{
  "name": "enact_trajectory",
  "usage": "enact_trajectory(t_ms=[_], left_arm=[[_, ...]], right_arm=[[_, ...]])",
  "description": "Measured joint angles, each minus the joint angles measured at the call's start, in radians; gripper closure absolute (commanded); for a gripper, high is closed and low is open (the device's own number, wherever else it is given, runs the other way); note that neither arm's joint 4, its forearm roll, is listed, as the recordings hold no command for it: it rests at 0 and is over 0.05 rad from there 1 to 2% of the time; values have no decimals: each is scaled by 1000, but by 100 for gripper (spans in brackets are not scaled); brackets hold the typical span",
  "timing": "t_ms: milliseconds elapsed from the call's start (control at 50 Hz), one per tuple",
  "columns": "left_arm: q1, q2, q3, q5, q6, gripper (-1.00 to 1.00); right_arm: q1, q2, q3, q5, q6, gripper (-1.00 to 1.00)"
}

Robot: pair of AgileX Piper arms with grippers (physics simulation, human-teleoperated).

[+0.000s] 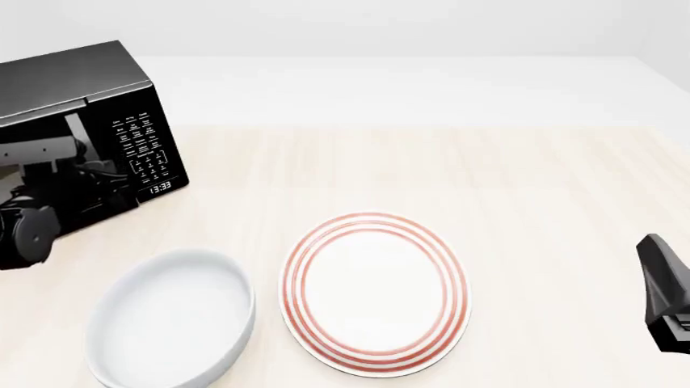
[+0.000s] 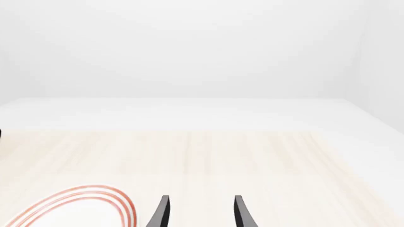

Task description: Open the microwave.

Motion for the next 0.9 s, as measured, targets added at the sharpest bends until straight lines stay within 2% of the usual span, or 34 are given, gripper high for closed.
enact_trajectory(t_ms=[420, 900], left_arm=[[-7, -65, 63, 25, -12, 100], [-13, -120, 141, -1, -20, 100]], right_arm=[[0, 0, 0, 0, -1, -100], [0, 0, 0, 0, 0, -100]])
